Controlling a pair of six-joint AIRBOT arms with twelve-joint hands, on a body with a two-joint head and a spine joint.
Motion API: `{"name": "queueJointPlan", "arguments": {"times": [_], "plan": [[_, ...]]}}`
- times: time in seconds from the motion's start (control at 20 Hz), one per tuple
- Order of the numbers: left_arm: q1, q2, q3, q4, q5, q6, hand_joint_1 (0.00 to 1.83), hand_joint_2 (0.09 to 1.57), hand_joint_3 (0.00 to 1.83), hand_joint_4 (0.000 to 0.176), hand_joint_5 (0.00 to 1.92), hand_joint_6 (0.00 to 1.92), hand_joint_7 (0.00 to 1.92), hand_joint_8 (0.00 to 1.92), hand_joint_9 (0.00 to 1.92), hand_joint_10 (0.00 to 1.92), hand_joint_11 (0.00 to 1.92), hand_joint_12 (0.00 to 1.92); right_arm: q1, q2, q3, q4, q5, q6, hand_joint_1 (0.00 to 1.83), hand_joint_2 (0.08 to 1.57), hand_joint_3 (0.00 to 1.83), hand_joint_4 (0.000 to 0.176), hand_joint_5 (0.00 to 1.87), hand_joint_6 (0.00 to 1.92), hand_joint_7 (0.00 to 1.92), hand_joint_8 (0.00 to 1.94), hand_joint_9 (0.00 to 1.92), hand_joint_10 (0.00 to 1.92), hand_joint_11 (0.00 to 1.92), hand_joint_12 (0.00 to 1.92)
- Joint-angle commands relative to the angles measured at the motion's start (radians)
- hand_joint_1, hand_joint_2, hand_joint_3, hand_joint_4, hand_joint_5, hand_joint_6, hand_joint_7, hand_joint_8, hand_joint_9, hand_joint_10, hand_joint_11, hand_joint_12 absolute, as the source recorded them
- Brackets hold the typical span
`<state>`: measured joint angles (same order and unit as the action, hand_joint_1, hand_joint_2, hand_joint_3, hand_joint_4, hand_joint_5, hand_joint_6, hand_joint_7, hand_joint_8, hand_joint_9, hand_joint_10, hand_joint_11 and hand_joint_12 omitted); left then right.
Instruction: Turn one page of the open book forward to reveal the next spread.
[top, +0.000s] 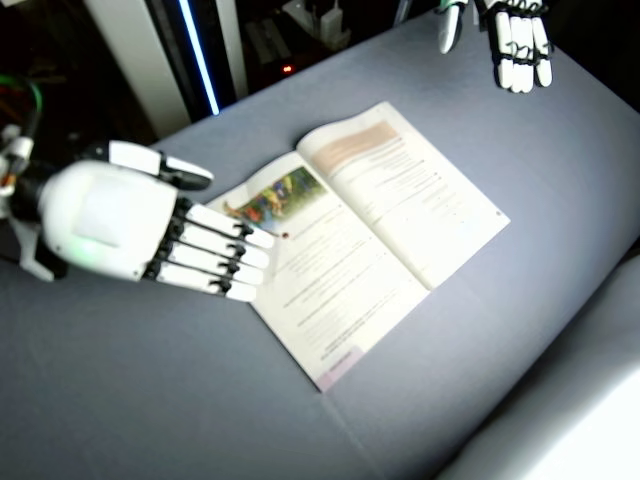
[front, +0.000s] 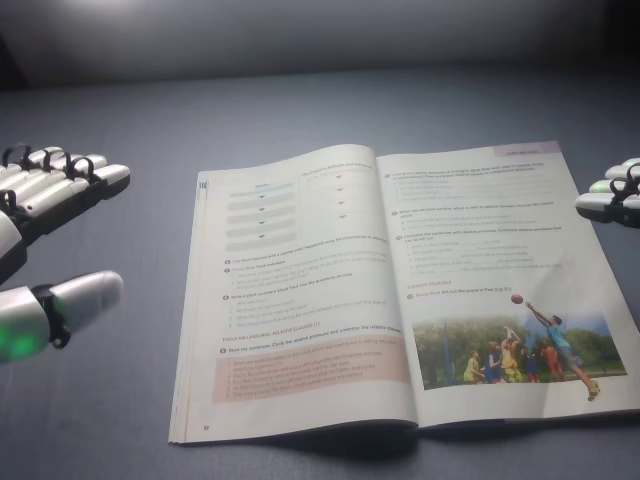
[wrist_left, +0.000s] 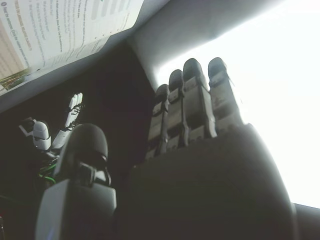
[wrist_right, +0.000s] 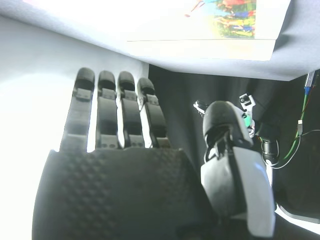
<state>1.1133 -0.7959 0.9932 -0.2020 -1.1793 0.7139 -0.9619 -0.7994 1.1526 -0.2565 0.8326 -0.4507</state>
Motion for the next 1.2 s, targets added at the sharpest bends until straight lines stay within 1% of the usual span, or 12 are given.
{"name": "queueJointPlan", "arguments": {"times": [0.0,0.15,0.3,0.4,0.45,0.55,0.7,0.8,0.9,1.0,1.15], "plan": [[-0.01,-0.001,0.007,-0.016,-0.123,-0.003,0.0,1.33,0.02,0.0,0.1,0.01,0.05,0.01,0.05,0.01,0.02,0.02,0.013,0.003,0.004,0.033,0.099,-0.001,0.0,1.39,0.02,0.0,0.1,0.0,0.06,0.0,0.02,0.0,0.01,0.09],[-0.01,-0.002,0.006,-0.015,-0.121,-0.005,0.0,1.34,0.01,0.0,0.1,0.0,0.05,0.0,0.04,0.0,0.0,0.01,0.013,0.003,0.004,0.032,0.097,-0.001,0.0,1.39,0.01,0.0,0.1,0.0,0.06,0.0,0.01,0.0,0.0,0.09],[-0.01,-0.004,0.007,-0.015,-0.119,-0.005,0.0,1.34,0.01,0.0,0.1,0.0,0.05,0.0,0.04,0.0,0.01,0.01,0.015,-0.001,0.006,0.014,0.072,-0.001,0.0,1.39,0.01,0.0,0.08,0.0,0.05,0.0,0.01,0.0,0.0,0.07],[-0.01,-0.005,0.007,-0.015,-0.115,-0.005,0.0,1.33,0.0,0.0,0.1,0.0,0.06,0.0,0.05,0.0,0.01,0.01,0.048,-0.012,0.016,-0.045,0.002,0.003,0.0,1.38,0.0,0.0,0.09,0.0,0.09,0.01,0.05,0.01,0.02,0.07],[-0.01,-0.006,0.008,-0.014,-0.114,-0.005,0.0,1.33,0.0,0.0,0.1,0.0,0.06,0.0,0.05,0.0,0.01,0.01,0.076,-0.021,0.025,-0.09,-0.038,0.015,0.0,1.38,0.0,0.0,0.08,0.0,0.08,0.01,0.04,0.01,0.01,0.07],[-0.009,-0.008,0.01,-0.014,-0.116,-0.009,0.0,1.34,0.01,0.0,0.11,0.01,0.07,0.01,0.06,0.01,0.03,0.02,0.111,-0.045,0.055,-0.166,-0.099,0.063,0.0,1.36,0.0,0.0,0.09,0.01,0.1,0.01,0.06,0.01,0.04,0.08],[-0.01,-0.011,0.012,-0.011,-0.116,-0.009,0.0,1.35,0.01,0.0,0.11,0.01,0.08,0.01,0.07,0.01,0.02,0.02,0.138,-0.071,0.087,-0.261,-0.163,0.13,0.0,1.33,0.0,0.0,0.06,0.0,0.08,0.0,0.05,0.01,0.03,0.07],[-0.01,-0.012,0.012,-0.01,-0.116,-0.01,0.0,1.35,0.01,0.0,0.11,0.0,0.07,0.0,0.07,0.01,0.03,0.02,0.152,-0.084,0.095,-0.316,-0.201,0.148,0.0,1.3,0.0,0.0,0.09,0.01,0.1,0.01,0.07,0.01,0.05,0.08],[-0.01,-0.012,0.012,-0.008,-0.114,-0.01,0.0,1.36,0.01,0.0,0.09,0.0,0.05,0.0,0.04,0.0,0.01,0.01,0.154,-0.092,0.098,-0.343,-0.227,0.149,0.0,1.33,0.0,0.0,0.12,0.02,0.12,0.01,0.08,0.01,0.05,0.07],[-0.01,-0.014,0.013,-0.008,-0.113,-0.01,0.0,1.35,0.0,0.0,0.1,0.0,0.06,0.01,0.05,0.01,0.03,0.02,0.156,-0.106,0.106,-0.368,-0.243,0.159,0.0,1.34,0.0,0.0,0.15,0.01,0.14,0.01,0.11,0.01,0.07,0.08],[-0.011,-0.014,0.014,-0.007,-0.115,-0.012,0.0,1.36,0.0,0.0,0.1,0.0,0.06,0.0,0.05,0.0,0.03,0.01,0.177,-0.143,0.128,-0.456,-0.271,0.218,0.0,1.33,0.0,0.0,0.16,0.01,0.15,0.01,0.11,0.01,0.08,0.08]]}}
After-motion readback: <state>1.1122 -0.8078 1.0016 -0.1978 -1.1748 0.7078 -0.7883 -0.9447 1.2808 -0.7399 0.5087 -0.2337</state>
